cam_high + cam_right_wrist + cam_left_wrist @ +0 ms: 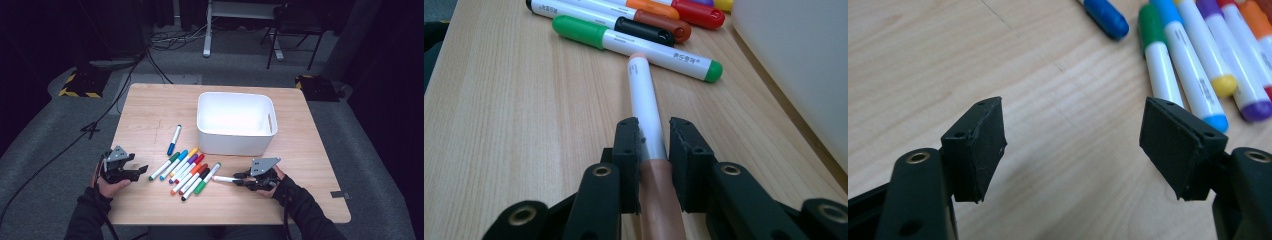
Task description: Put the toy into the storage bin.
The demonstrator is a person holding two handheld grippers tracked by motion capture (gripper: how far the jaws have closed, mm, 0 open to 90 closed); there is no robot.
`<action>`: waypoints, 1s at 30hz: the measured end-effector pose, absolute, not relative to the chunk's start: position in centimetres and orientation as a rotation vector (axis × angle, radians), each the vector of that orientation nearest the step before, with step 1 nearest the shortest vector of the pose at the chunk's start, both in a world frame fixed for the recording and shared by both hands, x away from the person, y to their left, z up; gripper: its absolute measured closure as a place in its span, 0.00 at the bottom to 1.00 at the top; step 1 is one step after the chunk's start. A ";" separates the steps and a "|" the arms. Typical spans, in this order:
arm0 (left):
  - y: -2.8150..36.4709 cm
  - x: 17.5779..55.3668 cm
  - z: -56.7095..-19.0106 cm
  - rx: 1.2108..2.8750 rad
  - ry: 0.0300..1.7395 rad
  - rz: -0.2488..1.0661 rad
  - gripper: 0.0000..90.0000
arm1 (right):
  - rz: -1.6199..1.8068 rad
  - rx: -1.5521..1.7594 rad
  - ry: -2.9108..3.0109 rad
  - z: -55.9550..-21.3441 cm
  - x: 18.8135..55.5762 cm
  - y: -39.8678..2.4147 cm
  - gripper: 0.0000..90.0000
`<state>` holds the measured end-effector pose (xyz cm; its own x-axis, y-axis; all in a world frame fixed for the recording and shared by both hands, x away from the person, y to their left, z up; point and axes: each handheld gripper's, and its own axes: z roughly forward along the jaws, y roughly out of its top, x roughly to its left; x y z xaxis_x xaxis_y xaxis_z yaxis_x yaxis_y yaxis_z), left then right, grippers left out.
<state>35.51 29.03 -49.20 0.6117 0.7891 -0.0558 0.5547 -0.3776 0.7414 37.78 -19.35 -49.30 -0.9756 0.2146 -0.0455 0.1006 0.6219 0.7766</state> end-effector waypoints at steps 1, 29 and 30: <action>28.9 35.2 -49.3 2.094 1.047 0.395 0.29 | 1.287 0.271 2.704 -49.3 37.8 -19.4 0.83; 26.2 32.3 -50.2 2.210 0.960 0.356 0.25 | 1.301 0.284 2.556 -44.1 38.2 -20.9 0.83; 26.2 32.3 -50.2 2.210 0.960 0.355 0.25 | 1.308 0.273 2.551 -44.1 38.4 -20.9 0.83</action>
<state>32.30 26.23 -50.25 0.6888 0.7246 -0.0227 0.5353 -0.4872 0.6900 38.35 -20.93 -44.12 -0.9482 0.2829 -0.1447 0.0475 0.5765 0.8157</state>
